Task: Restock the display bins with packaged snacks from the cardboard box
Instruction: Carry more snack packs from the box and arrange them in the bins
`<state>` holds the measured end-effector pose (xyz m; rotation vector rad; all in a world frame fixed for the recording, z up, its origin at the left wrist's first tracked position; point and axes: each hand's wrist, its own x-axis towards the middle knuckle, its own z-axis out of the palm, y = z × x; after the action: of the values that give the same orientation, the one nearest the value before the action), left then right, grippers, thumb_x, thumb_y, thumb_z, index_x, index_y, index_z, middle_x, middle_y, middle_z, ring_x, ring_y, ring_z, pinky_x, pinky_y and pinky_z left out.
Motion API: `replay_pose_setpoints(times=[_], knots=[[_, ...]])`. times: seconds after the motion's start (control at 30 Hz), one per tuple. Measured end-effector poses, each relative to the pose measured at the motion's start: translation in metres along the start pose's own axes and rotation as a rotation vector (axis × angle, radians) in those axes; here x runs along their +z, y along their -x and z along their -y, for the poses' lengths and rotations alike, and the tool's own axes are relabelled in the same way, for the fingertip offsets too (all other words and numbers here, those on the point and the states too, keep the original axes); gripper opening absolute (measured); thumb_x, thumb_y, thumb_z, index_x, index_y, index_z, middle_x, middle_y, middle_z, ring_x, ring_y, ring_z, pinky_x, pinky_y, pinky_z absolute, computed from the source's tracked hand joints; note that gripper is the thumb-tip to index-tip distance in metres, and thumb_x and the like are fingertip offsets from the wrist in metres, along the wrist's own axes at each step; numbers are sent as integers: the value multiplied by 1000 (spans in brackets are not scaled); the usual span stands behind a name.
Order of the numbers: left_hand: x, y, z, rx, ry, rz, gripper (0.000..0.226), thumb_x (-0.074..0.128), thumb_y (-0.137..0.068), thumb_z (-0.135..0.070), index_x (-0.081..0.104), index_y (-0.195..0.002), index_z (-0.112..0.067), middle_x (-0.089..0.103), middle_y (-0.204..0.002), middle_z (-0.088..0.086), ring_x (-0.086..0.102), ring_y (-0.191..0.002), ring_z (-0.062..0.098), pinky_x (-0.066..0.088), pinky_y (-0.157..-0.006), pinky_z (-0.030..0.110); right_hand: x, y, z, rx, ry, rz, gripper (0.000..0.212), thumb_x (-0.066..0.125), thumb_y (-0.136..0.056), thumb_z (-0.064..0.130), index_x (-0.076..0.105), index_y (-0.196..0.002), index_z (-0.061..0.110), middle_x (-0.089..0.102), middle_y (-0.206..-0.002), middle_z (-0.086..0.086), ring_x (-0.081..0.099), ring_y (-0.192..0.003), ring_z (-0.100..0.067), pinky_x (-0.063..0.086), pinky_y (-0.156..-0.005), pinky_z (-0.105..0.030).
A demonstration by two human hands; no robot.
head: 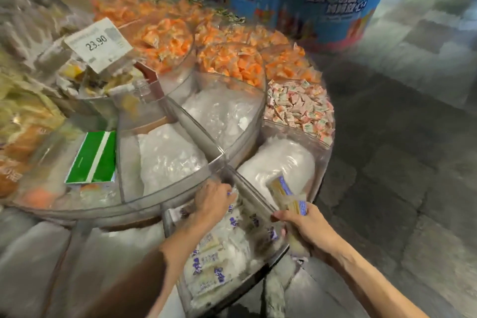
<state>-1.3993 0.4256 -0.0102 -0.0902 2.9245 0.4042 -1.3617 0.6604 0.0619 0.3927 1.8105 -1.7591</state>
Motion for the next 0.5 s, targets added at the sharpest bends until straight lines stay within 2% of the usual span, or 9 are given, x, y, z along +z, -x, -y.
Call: replay_pose_setpoints(times=[0.1, 0.2, 0.27, 0.33, 0.4, 0.47, 0.5], knots=[[6, 1, -9, -33, -225, 17, 33, 49, -100, -45, 70, -117, -28, 50, -135, 0, 41, -127, 22, 35, -103, 36, -16, -14, 13, 55, -27, 155, 7, 71, -87, 9, 72, -91, 2, 71, -96, -30, 61, -57, -23, 54, -51, -28], [10, 2, -13, -56, -339, 64, 36, 48, -100, -45, 64, -128, -31, 43, -138, 1, 36, -127, 22, 31, -102, 37, -26, -22, 21, 78, 50, 310, 12, 65, -92, 6, 72, -100, 2, 74, -106, -20, 62, -66, -24, 57, -57, -27], [12, 2, -13, -68, -337, 72, 38, 49, -99, -46, 62, -131, -30, 44, -137, 1, 36, -126, 21, 31, -103, 36, -29, -24, 28, 123, 57, 379, 21, 63, -93, 7, 69, -111, -2, 76, -104, -17, 63, -66, -21, 57, -55, -27], [5, 5, -16, -125, -142, -20, 38, 52, -98, -46, 61, -130, -27, 51, -131, 0, 41, -123, 20, 33, -102, 34, -31, -27, 33, 157, 81, 424, 26, 61, -94, 7, 66, -116, -7, 77, -87, -10, 63, -57, -15, 53, -48, -24], [-12, 7, -19, -296, 326, -136, 33, 55, -99, -43, 66, -122, -22, 63, -118, 0, 55, -111, 17, 43, -96, 32, -30, -29, 41, 155, 147, 470, 29, 59, -95, 8, 65, -117, -11, 75, -76, -4, 62, -54, -11, 52, -50, -22], [-35, 13, -24, -459, 812, -73, 38, 52, -99, -48, 68, -116, -17, 71, -94, 1, 67, -81, 13, 55, -74, 31, -26, -31, 48, 122, 252, 532, 33, 61, -95, 12, 65, -116, -13, 75, -78, -4, 67, -65, -9, 55, -63, -22], [-47, 17, -28, -492, 936, 32, 47, 46, -99, -54, 66, -118, -15, 71, -84, 3, 66, -66, 13, 53, -59, 28, -24, -33, 50, 87, 318, 552, 34, 63, -94, 13, 65, -112, -15, 76, -80, -6, 69, -72, -8, 56, -71, -22]])
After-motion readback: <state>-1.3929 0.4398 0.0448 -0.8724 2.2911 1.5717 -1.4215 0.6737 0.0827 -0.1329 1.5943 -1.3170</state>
